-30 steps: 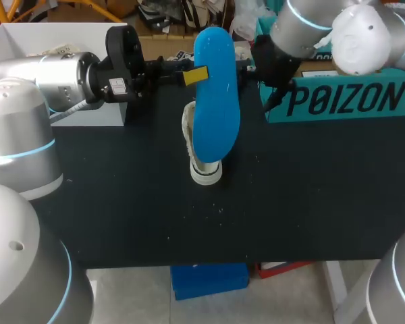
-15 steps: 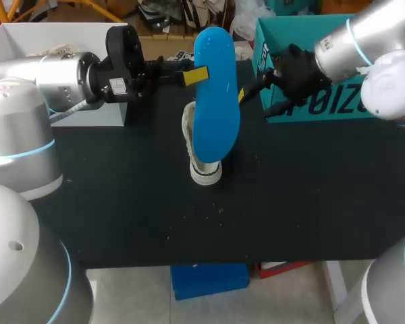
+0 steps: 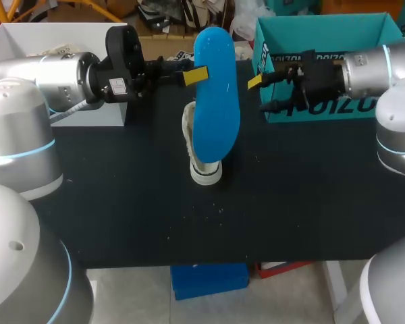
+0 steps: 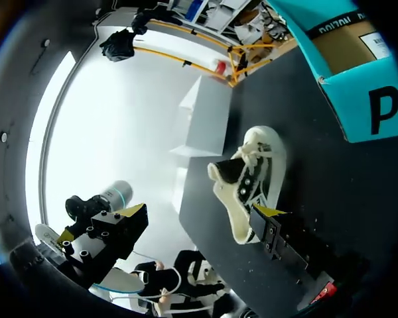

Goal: Take the shoe out of the shoebox, open the shoe tongue, remove and reinsert the insole, then place the shoe into the shoebox

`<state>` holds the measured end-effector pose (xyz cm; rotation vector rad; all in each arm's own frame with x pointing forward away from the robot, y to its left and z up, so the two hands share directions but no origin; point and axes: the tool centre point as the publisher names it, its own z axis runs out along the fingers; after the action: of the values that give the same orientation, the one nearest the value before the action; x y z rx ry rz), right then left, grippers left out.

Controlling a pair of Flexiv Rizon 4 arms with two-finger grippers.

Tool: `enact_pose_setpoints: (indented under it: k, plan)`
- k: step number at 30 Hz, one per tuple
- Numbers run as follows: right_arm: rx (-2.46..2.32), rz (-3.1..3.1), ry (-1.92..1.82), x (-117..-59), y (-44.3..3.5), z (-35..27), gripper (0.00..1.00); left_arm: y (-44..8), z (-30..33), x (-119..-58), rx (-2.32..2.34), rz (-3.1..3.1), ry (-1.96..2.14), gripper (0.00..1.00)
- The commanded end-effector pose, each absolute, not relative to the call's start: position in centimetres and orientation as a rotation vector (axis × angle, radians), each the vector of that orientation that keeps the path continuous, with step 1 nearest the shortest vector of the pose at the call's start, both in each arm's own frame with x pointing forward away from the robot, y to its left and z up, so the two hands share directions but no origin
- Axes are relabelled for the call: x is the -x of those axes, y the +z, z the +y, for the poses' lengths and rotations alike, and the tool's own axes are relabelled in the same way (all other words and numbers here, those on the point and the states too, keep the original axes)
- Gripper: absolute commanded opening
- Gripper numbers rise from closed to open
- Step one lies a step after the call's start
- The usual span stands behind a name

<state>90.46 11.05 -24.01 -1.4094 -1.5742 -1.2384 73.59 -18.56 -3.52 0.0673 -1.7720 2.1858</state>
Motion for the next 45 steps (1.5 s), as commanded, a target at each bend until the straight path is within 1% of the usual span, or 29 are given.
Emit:
enact_pose_setpoints:
  k: [1, 16, 19, 23, 24, 41, 44, 45]
  plan:
    - [1.304, -1.511, -1.289, -90.8, -23.7, 11.2, 1.0, -3.6, -18.7, -73.5, -0.07, -1.774, 2.19, 0.0]
    - [1.318, -1.557, -1.293, -90.5, -22.1, 12.0, 1.0, -3.6, -18.7, -73.5, -0.07, -1.774, 2.19, 0.0]
    - [1.318, -1.557, -1.293, -90.5, -22.1, 12.0, 1.0, -3.8, -19.1, -72.4, 0.359, -2.206, 2.268, 0.0]
    - [1.318, -1.557, -1.293, -90.5, -22.1, 12.0, 1.0, -6.6, -20.1, -70.4, 0.806, -2.609, 2.226, 0.0]
    - [1.318, -1.557, -1.293, -90.5, -22.1, 12.0, 1.0, -7.7, -20.3, -70.3, 0.802, -2.617, 2.195, 0.0]
    - [1.318, -1.557, -1.293, -90.5, -22.1, 12.0, 1.0, -7.7, -20.3, -70.3, 0.802, -2.617, 2.195, 0.0]
    - [1.318, -1.557, -1.293, -90.5, -22.1, 12.0, 1.0, -7.8, -20.3, -66.5, 1.23, -2.664, 2.24, 0.0]
    - [1.318, -1.557, -1.293, -90.5, -22.1, 12.0, 1.0, -8.4, -20.1, -65.6, 1.279, -2.568, 2.339, 0.0]
